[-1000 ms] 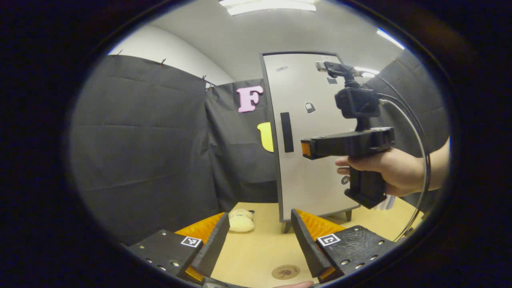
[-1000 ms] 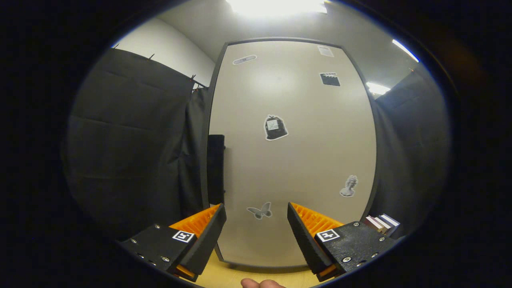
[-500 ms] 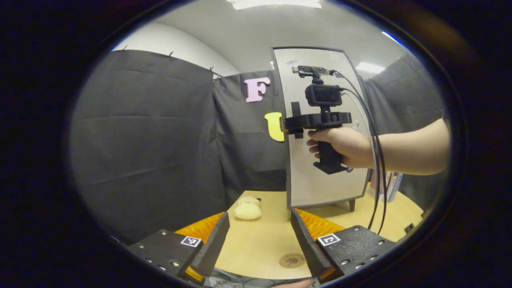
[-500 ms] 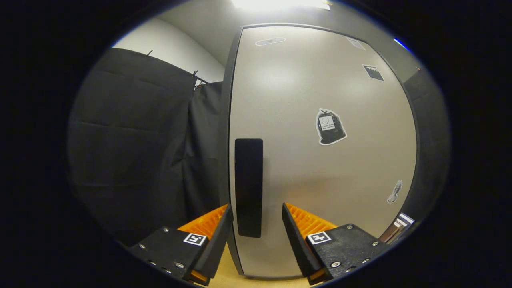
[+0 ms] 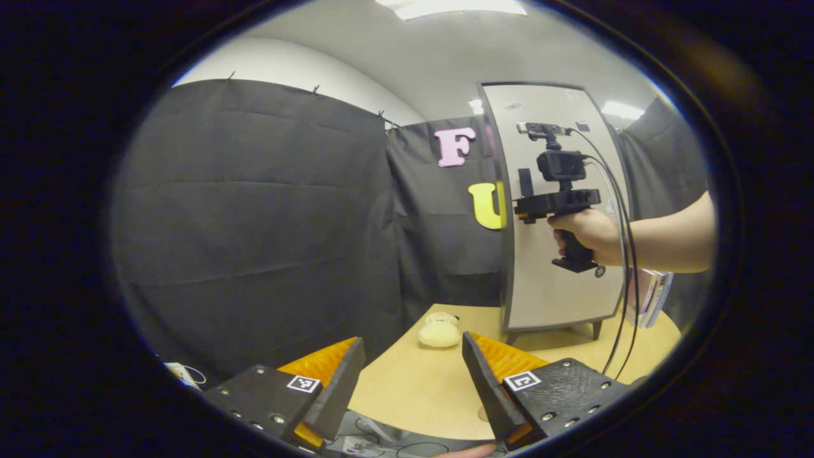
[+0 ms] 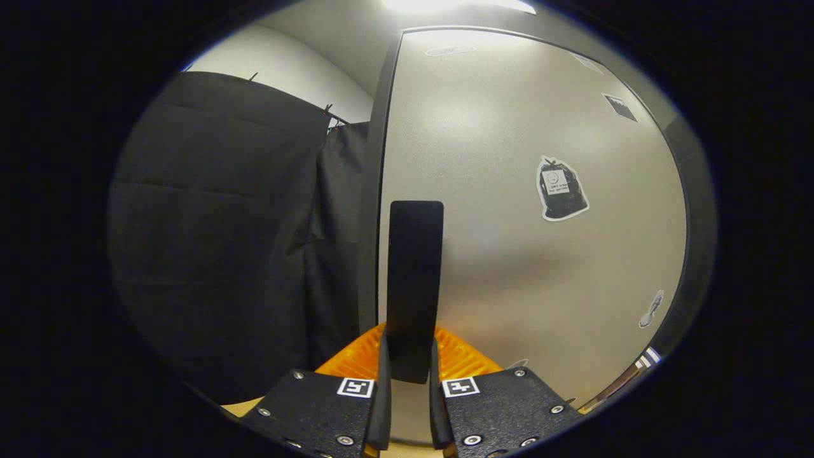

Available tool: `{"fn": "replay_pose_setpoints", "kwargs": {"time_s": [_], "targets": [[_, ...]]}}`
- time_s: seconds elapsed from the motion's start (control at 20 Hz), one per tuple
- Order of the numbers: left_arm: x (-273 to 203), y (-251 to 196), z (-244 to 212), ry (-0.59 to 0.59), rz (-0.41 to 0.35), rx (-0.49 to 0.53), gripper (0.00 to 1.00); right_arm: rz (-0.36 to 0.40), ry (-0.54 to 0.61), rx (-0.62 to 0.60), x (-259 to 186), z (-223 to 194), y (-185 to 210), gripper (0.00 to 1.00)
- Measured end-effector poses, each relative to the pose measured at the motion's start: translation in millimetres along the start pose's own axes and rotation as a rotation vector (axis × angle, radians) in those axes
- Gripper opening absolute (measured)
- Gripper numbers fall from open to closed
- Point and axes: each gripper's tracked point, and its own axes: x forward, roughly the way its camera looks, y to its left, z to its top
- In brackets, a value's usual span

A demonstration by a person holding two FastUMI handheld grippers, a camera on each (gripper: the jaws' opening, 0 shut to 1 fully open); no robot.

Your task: Open the cabinet door with the right hand, grasp the bottle in the cabinet with the left hand and place it on the coaster, then close the cabinet door with the right hand.

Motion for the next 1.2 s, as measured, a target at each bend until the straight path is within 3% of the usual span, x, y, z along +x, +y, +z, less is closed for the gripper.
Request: {"fn": "replay_pose_setpoints", "kwargs": {"time_s": [0.15,0.3,0.35,0.4,0.55,0.85,1.0,1.2], "targets": [[2.8,2.9,0.9,0.005,0.013,0.001,0.89,0.019,0.015,-0.014,-3.9,-1.5,1.9,0.25],[9.2,-9.4,11.6,-0.041,-0.043,0.0,0.89,0.056,0.019,-0.027,-12.3,-2.2,3.9,0.25],[11.8,-12.4,17.8,-0.059,-0.056,0.013,0.95,0.072,0.015,-0.035,-16.3,-1.0,5.2,0.25],[15.1,-13.4,19.4,-0.068,-0.064,0.027,0.89,0.087,0.012,-0.042,-24.0,0.3,7.9,0.25],[24.8,-23.1,20.6,-0.077,-0.102,0.038,0.93,0.124,0.023,-0.035,-40.0,1.9,9.9,0.25],[49.6,-47.0,18.5,-0.078,-0.15,-0.084,0.89,0.221,0.064,-0.028,-49.5,-1.8,2.9,0.25],[72.7,-54.5,30.6,-0.126,-0.214,-0.016,0.92,0.272,0.066,-0.025,-57.1,-3.5,-0.3,0.25],[108.5,-74.8,50.4,-0.181,-0.315,0.051,0.89,0.33,0.074,-0.029,-65.0,-6.3,-7.4,0.25]]}}
